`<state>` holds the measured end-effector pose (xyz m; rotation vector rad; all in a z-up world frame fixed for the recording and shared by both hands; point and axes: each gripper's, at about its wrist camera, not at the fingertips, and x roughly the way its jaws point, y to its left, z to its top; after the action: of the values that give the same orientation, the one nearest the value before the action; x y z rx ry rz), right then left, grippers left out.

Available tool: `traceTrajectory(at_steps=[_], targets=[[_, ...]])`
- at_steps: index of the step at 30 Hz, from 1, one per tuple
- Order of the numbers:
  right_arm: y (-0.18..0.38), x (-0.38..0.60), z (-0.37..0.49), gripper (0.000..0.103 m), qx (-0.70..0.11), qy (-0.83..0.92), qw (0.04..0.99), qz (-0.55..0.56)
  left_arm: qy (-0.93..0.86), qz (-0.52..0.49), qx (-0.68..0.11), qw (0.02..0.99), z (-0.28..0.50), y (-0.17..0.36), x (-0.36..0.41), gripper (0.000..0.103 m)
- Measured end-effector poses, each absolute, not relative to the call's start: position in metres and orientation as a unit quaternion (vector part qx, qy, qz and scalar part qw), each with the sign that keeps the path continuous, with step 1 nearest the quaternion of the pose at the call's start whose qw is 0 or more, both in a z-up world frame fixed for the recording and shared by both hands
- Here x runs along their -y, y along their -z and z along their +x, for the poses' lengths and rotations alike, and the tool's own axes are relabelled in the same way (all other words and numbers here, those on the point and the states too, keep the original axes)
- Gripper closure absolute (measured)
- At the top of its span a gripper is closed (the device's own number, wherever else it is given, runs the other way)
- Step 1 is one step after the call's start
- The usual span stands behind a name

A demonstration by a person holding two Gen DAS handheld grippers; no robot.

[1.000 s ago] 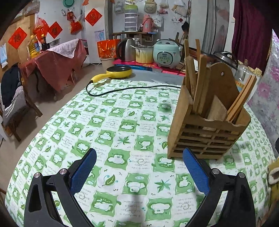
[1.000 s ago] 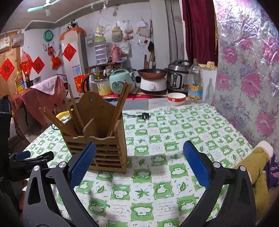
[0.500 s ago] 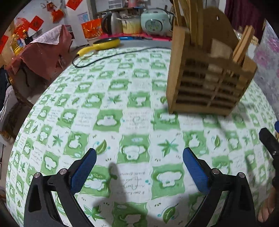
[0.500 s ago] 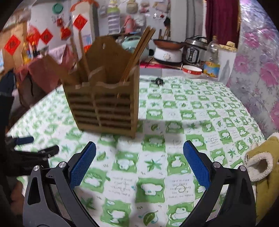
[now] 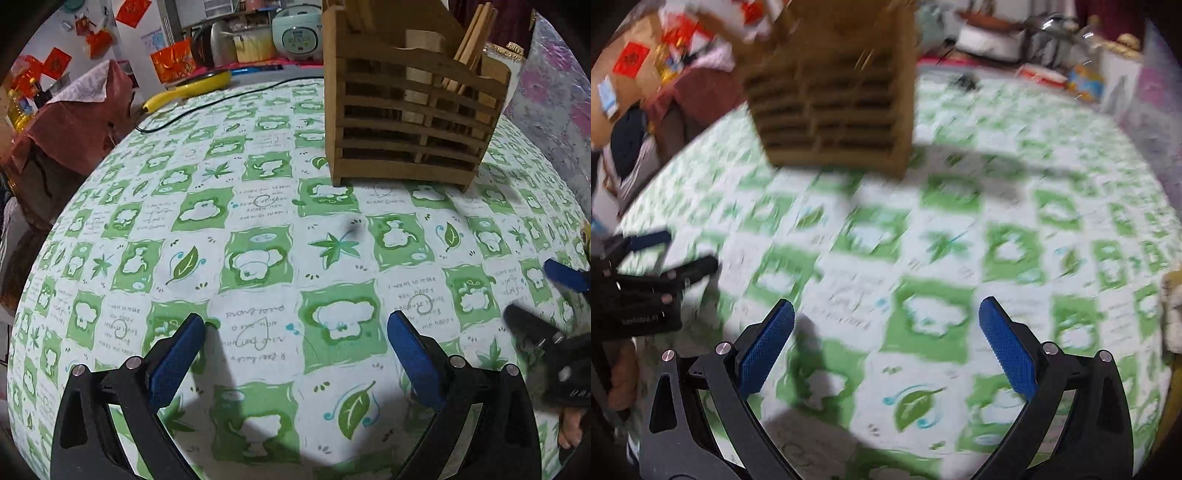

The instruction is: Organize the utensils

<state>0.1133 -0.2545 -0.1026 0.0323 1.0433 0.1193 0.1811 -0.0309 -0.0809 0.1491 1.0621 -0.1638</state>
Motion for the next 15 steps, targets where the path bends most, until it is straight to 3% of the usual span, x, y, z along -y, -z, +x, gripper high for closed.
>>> traceTrajectory(at_steps=[15], targets=[[0.102,0.245,0.107,0.005,-0.501,-0.074,0.862,-0.001,0.138,0.082,-0.504,0.849,0.171,0.083,0.033,0.004]])
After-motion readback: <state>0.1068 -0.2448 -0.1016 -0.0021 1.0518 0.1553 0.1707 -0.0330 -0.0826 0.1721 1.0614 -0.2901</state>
